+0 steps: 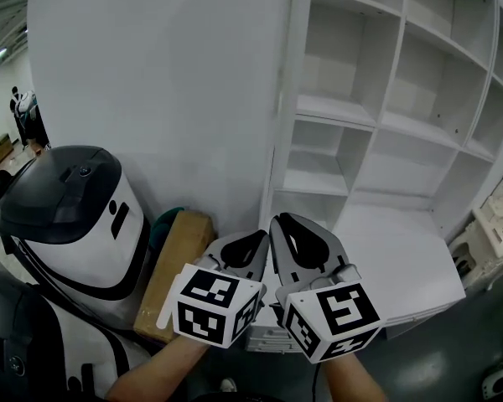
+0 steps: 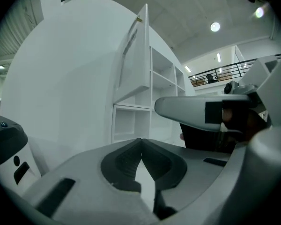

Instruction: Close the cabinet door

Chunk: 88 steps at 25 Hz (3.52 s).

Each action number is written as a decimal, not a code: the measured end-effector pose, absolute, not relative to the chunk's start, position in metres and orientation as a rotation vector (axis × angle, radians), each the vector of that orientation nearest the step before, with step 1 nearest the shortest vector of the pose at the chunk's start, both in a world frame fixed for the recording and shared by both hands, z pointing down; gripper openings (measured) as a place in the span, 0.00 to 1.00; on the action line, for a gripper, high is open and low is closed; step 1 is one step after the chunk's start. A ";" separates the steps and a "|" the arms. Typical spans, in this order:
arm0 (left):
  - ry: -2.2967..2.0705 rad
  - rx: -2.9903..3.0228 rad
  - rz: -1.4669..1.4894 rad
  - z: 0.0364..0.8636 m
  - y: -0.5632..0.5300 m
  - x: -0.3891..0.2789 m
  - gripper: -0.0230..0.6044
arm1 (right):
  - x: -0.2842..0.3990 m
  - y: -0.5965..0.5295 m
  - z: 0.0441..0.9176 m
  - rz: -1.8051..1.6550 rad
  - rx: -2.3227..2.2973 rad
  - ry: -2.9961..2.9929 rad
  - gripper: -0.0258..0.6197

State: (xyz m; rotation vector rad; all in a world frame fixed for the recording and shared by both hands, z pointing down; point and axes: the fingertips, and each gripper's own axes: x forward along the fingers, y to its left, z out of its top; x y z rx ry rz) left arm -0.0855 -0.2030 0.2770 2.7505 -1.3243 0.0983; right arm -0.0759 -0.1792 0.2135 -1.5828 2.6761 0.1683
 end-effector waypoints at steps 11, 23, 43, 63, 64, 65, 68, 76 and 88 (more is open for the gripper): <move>-1.201 2.838 0.081 0.261 -0.224 -0.083 0.06 | -0.078 -0.196 0.171 0.297 -1.705 2.569 0.18; -1.126 2.881 0.042 0.250 -0.233 -0.089 0.06 | -0.083 -0.219 0.159 0.312 -1.881 2.435 0.21; -1.040 2.910 0.014 0.248 -0.241 -0.081 0.06 | -0.062 -0.220 0.158 0.301 -1.907 2.367 0.20; -0.987 2.940 0.020 0.249 -0.252 -0.008 0.06 | 0.009 -0.225 0.158 0.289 -1.874 2.350 0.16; -0.988 2.940 0.018 0.248 -0.254 -0.004 0.06 | 0.015 -0.226 0.158 0.281 -1.871 2.354 0.16; -0.988 2.939 0.017 0.247 -0.255 0.001 0.06 | 0.020 -0.228 0.158 0.274 -1.868 2.358 0.16; -0.985 2.938 0.016 0.247 -0.258 0.014 0.06 | 0.035 -0.231 0.158 0.258 -1.852 2.365 0.16; -0.988 2.931 0.024 0.249 -0.277 0.047 0.06 | 0.068 -0.245 0.157 0.213 -1.787 2.391 0.17; -1.004 2.933 0.035 0.248 -0.304 0.094 0.06 | 0.113 -0.273 0.158 0.152 -1.663 2.482 0.19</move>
